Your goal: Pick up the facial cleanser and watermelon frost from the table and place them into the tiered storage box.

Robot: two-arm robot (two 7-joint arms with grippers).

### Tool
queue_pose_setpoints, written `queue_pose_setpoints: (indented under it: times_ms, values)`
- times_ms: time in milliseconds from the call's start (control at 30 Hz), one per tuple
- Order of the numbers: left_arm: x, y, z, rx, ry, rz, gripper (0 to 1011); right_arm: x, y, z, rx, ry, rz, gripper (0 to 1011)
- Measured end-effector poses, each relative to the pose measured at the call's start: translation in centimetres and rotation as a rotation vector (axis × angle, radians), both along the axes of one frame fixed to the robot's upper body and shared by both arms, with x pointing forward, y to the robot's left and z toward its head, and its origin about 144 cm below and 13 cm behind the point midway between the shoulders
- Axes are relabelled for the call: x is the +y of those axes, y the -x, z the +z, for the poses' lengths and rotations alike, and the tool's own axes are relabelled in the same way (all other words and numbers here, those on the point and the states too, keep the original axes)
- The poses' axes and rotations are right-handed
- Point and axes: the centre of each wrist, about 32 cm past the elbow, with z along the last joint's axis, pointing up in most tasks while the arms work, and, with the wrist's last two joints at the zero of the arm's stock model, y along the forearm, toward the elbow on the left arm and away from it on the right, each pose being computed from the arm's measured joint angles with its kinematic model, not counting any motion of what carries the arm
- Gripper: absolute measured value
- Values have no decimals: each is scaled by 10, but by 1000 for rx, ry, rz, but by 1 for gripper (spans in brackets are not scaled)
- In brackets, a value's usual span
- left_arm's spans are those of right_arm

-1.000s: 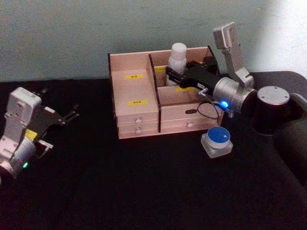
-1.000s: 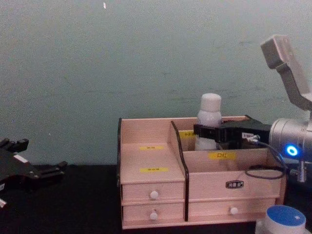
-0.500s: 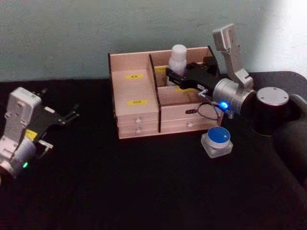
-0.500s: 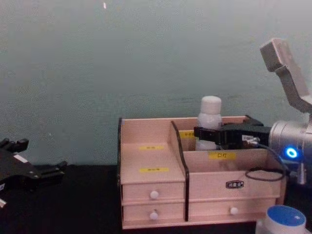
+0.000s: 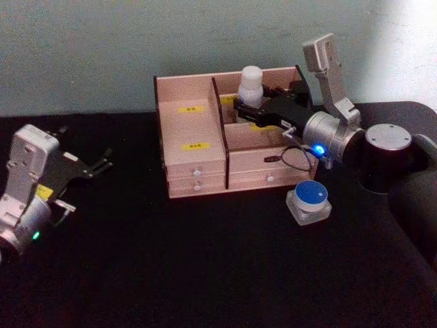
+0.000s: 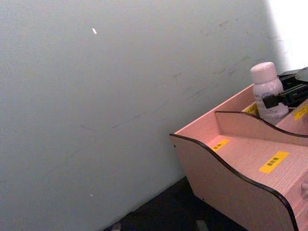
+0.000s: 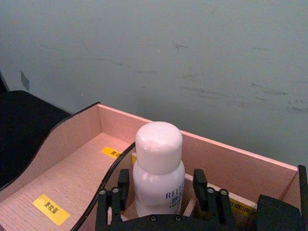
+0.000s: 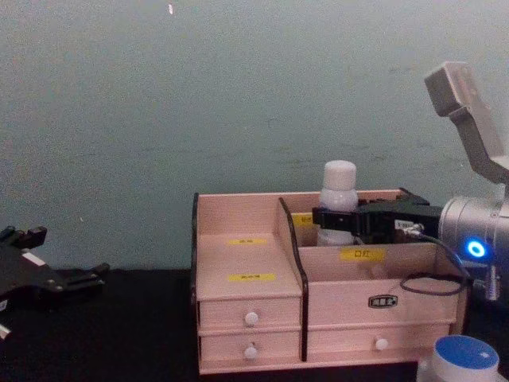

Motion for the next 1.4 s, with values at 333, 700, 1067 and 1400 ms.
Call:
queue_pose_setpoints:
  times_ms: [333, 700, 1067, 1400]
  values:
    - [0, 0, 0, 0, 0, 0, 1001, 0, 0, 0, 0, -1, 0, 1000]
    - [0, 0, 0, 0, 0, 0, 1001, -1, 2, 1, -9, -3, 0, 1000]
    - [0, 0, 0, 0, 0, 0, 1001, -8, 14, 18, -86, -28, -25, 1000]
    - [0, 0, 0, 0, 0, 0, 1001, -28, 40, 31, -113, -32, -1, 1000]
